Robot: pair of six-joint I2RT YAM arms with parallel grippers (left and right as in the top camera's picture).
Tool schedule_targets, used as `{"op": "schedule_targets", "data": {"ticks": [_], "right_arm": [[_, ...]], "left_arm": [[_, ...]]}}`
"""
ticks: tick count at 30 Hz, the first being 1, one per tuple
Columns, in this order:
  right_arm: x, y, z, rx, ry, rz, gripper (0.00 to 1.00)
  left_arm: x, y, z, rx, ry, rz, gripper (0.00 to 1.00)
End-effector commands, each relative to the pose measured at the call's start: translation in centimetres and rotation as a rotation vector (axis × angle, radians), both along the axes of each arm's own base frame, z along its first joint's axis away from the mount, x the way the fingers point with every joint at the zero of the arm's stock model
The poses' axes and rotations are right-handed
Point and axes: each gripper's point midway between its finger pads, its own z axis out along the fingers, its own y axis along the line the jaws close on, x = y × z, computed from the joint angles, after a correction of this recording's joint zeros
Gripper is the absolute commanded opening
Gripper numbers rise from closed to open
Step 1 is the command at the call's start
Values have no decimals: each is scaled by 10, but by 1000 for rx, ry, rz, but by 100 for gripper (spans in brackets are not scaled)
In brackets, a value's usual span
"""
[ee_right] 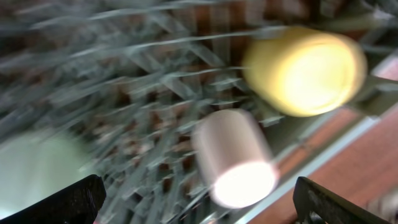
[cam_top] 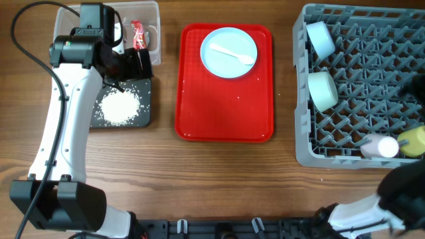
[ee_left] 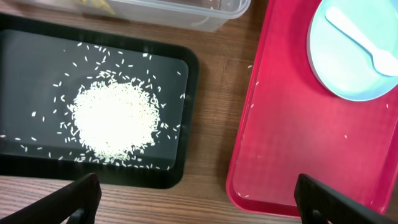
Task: Sort waste into correct bins and load items into the dishwasher rack
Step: 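Move the right gripper to the light-blue plate and grip its edge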
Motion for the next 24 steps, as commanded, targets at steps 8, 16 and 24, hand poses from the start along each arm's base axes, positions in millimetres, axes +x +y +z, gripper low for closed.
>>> {"op": "schedule_targets", "data": {"ticks": [8,16,24], "right_arm": [[153,331,43,19,-468,610,97],[212,379,-116,95,-318,705,91],[247,413,-137,-28,-461,842,91]], "left_arm": [[0,1,-6,-8,16,11,100],[0,1,-6,-8,16,11,100],[0,1,-6,-7,16,11,100]]}}
